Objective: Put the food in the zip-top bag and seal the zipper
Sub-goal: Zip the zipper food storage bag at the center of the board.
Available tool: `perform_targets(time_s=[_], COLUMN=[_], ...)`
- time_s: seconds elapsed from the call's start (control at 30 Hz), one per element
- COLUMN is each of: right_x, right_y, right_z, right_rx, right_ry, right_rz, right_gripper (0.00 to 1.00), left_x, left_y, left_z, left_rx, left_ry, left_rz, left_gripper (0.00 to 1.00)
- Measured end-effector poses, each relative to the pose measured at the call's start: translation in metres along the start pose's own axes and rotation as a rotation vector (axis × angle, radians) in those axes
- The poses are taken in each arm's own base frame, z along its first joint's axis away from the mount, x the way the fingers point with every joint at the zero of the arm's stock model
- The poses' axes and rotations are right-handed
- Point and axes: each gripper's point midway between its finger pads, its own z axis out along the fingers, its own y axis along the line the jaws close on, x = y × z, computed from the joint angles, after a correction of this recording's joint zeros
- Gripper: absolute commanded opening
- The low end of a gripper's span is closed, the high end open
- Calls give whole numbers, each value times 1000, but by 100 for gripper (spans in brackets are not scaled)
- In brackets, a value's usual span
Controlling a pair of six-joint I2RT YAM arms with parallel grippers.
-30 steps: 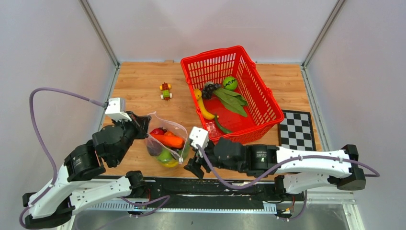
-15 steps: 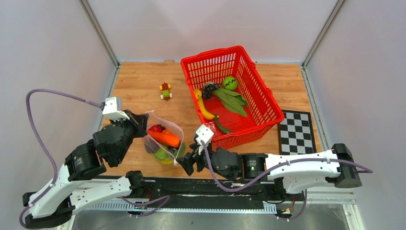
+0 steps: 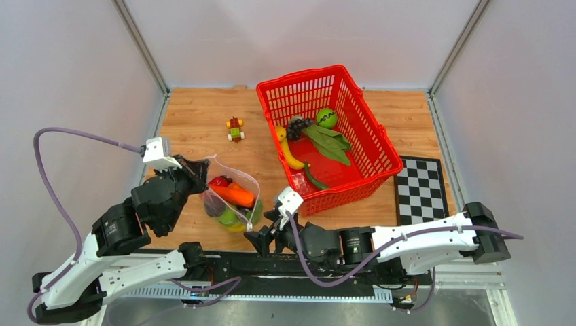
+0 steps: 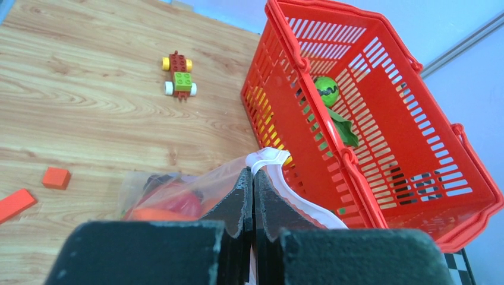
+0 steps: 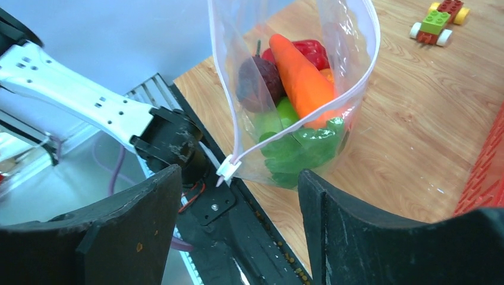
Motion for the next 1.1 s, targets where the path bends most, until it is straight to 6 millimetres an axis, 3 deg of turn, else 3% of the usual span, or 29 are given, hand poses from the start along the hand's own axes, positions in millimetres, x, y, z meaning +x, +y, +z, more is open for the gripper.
perform_targets(time_s=[0.3, 0.6, 0.8, 1.1], right_x=[32, 35, 21, 24], right_y=[-15, -15, -17, -33], right_z=[14, 26, 31, 33], right_rx=[99, 139, 161, 197], right_ry=[53, 30, -32, -74], right_rz=[-53, -50, -23, -91], right_gripper=[66, 33, 6, 0], left_x=[0, -2, -1, -2], left_y=[-1, -2, -2, 1], left_z=[2, 2, 3, 1], left_rx=[-7, -9, -14, -11], left_ry=[-4, -11, -15, -24], left_rz=[-9, -31, -39, -52], left_gripper=[0, 0, 0, 0])
